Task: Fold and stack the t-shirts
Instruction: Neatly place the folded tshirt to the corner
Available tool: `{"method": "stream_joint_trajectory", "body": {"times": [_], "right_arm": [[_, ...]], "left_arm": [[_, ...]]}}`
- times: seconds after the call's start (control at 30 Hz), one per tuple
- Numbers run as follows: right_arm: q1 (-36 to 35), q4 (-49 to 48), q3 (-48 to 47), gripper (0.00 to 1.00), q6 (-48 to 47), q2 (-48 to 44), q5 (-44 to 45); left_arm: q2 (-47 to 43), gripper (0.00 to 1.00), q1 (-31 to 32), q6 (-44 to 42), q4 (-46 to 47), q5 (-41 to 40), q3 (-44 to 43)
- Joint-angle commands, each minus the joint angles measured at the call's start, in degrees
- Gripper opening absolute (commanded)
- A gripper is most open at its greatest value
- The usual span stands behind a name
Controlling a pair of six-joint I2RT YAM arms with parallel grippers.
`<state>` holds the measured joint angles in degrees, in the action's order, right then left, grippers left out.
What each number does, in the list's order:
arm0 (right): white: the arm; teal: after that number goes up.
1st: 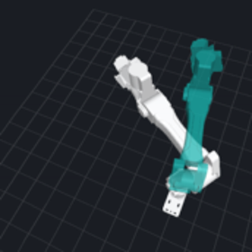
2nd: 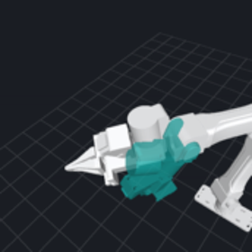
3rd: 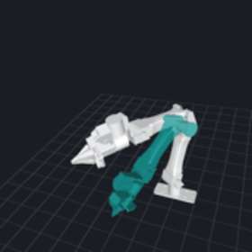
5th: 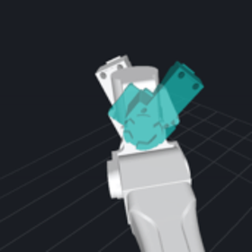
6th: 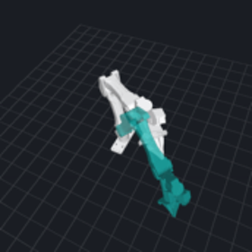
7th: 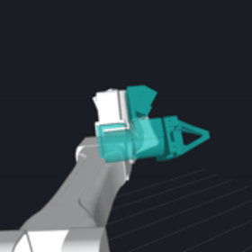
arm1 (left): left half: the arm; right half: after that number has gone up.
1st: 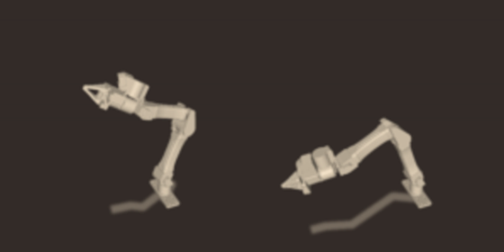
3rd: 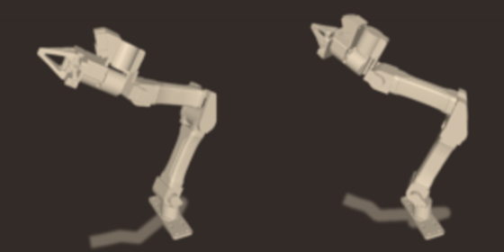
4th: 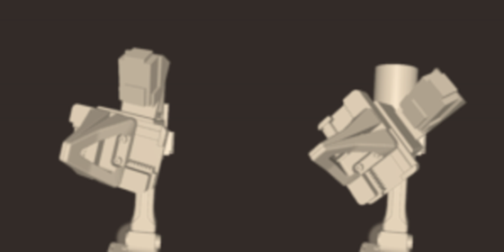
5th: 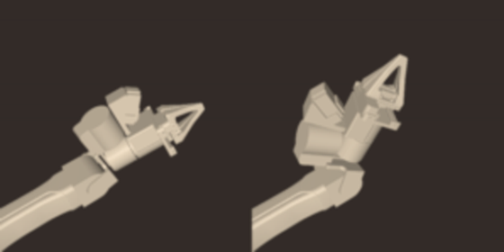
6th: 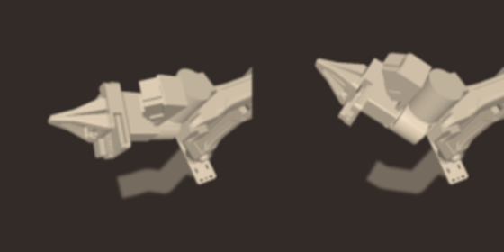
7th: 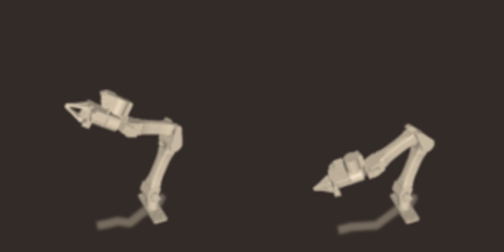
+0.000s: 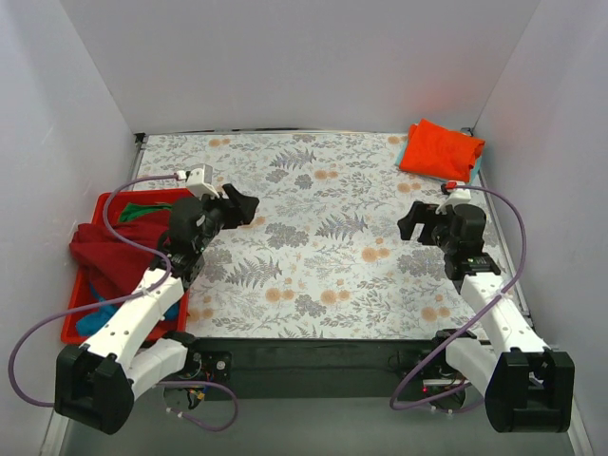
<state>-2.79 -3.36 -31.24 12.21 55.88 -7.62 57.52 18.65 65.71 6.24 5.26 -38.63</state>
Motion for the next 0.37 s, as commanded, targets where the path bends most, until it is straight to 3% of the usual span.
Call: {"method": "stream_joint_trajectory", "body": {"times": [0.0, 0.33], "right_arm": [[0.0, -4.1, 1.4, 0.98, -2.4, -2.9, -0.8], [0.0, -6.1, 1.3, 0.98, -0.3, -4.4, -2.1]], "left_arm": [[-2.0, 0.6, 0.2, -0.5, -0.9, -4.6, 2.6], [-4.8, 0.6, 0.2, -0.5, -9.6, -20.1, 4.2]]}}
